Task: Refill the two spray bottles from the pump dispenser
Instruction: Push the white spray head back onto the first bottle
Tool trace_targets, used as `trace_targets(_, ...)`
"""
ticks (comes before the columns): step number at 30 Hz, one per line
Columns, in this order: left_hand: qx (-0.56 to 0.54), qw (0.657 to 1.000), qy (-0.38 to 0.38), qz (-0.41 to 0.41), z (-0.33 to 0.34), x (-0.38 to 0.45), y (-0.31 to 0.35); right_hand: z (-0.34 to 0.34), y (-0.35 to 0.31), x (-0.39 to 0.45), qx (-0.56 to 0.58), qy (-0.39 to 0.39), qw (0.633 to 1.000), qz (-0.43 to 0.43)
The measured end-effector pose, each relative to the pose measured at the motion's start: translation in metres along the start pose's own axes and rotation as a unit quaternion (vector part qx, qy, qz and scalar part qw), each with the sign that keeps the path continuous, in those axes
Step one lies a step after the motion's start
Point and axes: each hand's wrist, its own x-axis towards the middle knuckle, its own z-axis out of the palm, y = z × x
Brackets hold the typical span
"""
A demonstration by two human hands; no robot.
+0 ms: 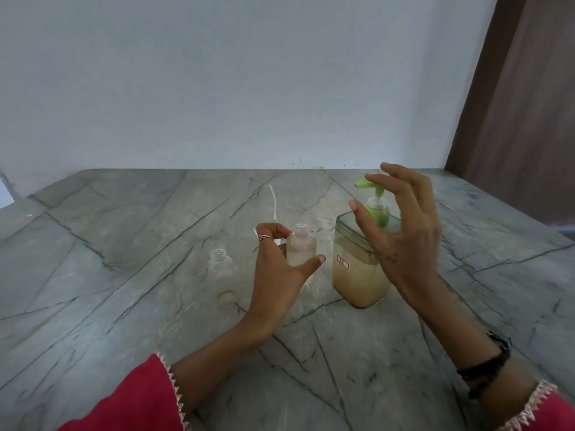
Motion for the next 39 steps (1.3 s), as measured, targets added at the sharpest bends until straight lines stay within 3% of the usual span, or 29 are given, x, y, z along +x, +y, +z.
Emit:
trace_targets(6, 0.042, 0.999, -0.001, -0.003, -0.001, 0.002, -0.006, -0.002, -0.027, 0.001, 0.032, 0.044, 0.994, -0.091)
trace_targets(10, 0.036, 0.999, -0.002, -0.007, -0.003, 0.001, -0.012, 0.008, -0.053, -0.004, 0.078, -0.005, 0.989, -0.128)
trace_targets(14, 0.040, 0.999, -0.009, -0.028, -0.001, 0.003, -0.017, 0.026, -0.071, -0.005, 0.136, -0.121, 0.983, 0.007)
trace_targets(18, 0.034, 0.999, -0.007, -0.042, -0.002, 0.003, -0.021, 0.054, -0.071, 0.003, 0.170, -0.210, 0.942, 0.198)
trace_targets(25, 0.006, 0.997, -0.035, -0.065, -0.003, 0.004, -0.021, 0.105, -0.053, 0.019, 0.105, -0.372, 0.818, 0.426)
trace_targets(33, -0.030, 0.994, -0.033, -0.097, -0.004, 0.005, -0.022, 0.130, -0.048, 0.037, -0.021, -0.561, 0.749, 0.352)
trace_targets(39, -0.034, 0.993, -0.038, -0.106, -0.003, 0.004, -0.018, 0.138, -0.044, 0.040, -0.047, -0.595, 0.725, 0.343)
